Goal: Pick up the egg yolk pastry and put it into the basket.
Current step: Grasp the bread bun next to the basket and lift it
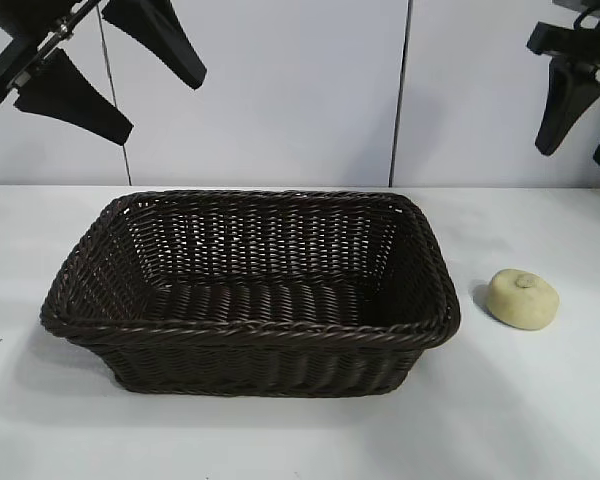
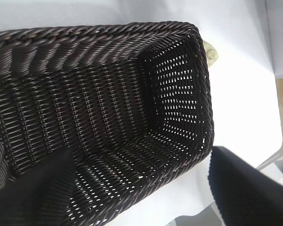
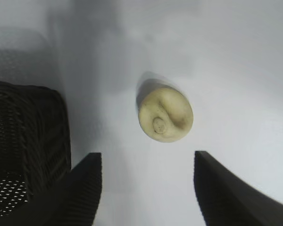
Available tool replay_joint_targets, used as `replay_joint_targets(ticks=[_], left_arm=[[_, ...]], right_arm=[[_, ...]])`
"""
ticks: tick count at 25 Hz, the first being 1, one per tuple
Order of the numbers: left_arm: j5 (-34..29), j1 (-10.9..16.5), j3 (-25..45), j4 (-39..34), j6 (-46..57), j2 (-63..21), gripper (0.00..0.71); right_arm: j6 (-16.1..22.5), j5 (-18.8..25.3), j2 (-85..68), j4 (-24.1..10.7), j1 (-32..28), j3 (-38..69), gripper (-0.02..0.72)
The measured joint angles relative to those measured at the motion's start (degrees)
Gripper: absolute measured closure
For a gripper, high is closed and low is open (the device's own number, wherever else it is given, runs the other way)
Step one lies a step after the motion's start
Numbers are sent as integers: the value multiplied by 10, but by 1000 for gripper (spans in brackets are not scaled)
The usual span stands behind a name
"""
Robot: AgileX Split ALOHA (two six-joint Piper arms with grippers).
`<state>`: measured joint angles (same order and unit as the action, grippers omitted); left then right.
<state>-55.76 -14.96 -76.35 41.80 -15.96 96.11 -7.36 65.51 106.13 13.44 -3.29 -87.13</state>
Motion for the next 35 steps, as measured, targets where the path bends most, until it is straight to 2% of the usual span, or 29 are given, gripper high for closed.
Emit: replay_joint_targets(ticks=[3, 8, 14, 27, 30, 32, 35], left_arm=[[0, 0, 0, 0, 0, 0, 143], [0, 0, 0, 0, 0, 0, 143], [0, 0, 0, 0, 0, 0, 143], [0, 0, 0, 0, 0, 0, 143], [0, 0, 0, 0, 0, 0, 143], [0, 0, 0, 0, 0, 0, 143], [0, 0, 0, 0, 0, 0, 143]], right_arm=[[-4, -21, 0, 1, 0, 29, 155], [-7, -51, 0, 19, 0, 59, 147], [-8, -58, 23, 33, 0, 61, 146], [-13, -105, 146, 59, 0, 61, 147], [-13, -120, 151, 61, 0, 61, 190], [-9, -127, 151, 61, 0, 61, 251], [-2, -128, 151, 58, 0, 61, 384]])
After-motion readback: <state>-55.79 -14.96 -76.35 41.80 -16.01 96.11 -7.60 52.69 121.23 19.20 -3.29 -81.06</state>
